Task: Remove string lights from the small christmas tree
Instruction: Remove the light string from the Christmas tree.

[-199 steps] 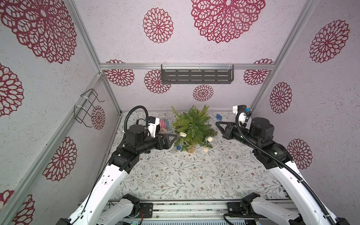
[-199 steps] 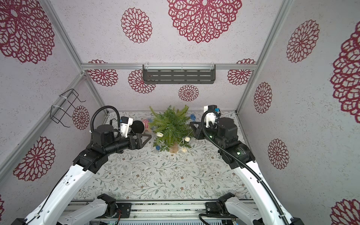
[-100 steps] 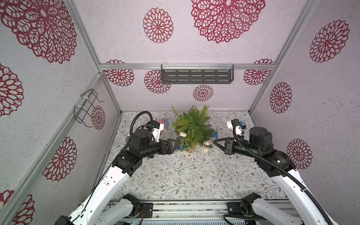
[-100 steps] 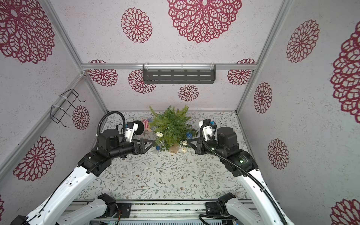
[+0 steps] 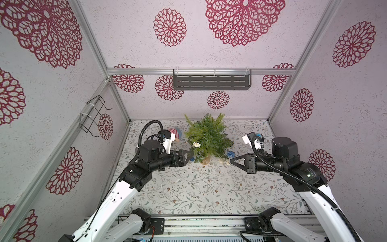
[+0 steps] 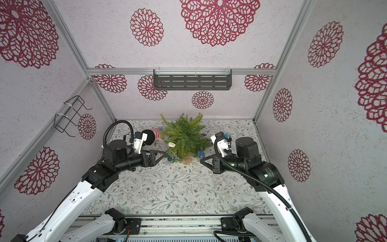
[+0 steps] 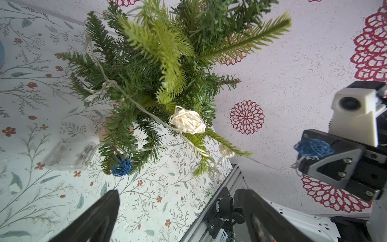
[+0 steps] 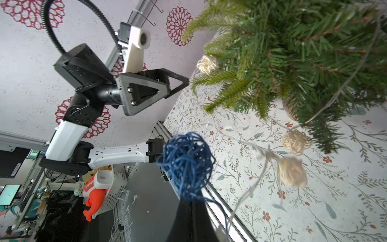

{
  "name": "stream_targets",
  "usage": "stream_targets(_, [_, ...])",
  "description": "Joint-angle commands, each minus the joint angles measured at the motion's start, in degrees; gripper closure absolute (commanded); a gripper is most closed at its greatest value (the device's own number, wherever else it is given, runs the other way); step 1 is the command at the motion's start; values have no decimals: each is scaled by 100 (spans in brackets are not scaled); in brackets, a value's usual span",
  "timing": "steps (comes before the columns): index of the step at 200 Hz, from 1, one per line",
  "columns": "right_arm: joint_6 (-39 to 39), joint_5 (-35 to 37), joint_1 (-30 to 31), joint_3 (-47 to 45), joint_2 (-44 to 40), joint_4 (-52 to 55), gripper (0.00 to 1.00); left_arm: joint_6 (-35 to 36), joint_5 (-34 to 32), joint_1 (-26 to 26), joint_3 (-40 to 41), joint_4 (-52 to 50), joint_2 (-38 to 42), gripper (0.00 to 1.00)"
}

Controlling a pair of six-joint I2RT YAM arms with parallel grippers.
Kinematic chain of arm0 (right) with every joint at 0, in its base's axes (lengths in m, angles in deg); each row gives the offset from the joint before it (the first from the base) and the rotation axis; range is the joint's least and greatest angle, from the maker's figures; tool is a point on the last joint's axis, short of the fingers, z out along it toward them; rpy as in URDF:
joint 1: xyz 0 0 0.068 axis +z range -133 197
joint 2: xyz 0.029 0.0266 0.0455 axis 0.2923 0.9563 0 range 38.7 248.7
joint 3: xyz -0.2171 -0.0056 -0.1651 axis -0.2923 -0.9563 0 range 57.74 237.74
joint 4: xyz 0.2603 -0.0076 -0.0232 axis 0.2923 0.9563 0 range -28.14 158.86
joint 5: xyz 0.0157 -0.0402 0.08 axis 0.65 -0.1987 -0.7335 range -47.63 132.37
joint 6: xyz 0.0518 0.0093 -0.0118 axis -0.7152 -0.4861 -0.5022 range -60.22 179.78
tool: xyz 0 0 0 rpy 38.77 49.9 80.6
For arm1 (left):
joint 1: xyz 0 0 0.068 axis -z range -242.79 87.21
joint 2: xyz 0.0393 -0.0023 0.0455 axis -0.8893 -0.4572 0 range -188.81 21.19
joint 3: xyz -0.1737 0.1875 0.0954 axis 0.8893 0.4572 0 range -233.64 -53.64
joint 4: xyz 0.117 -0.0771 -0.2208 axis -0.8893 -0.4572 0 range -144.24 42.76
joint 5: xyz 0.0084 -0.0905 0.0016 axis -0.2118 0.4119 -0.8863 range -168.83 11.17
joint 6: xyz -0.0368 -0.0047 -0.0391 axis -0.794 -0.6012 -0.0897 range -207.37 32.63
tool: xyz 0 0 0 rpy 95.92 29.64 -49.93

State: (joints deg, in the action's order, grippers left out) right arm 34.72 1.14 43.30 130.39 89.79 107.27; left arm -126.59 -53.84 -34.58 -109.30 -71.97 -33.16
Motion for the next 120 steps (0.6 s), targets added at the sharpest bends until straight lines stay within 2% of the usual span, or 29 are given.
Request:
stream_targets(1, [114,-331,20,376,-11,260,100,21,-47,59,-94,21,47,4])
stream_targets(32, [236,-32,15,619,66,545,100,64,-64,62,-74,28,13,4])
stream_targets(75, [142,346,20,-381,91,194,100,91,137,94,-110,107,-110,5])
stream_targets(92, [-38,294,28,-732,106,-128,100,134,438,140,-99,143,-113,7])
stream_targets(120, [-201,139,91,-1183,176,-599,100,83,399,244,5,132,-128,10])
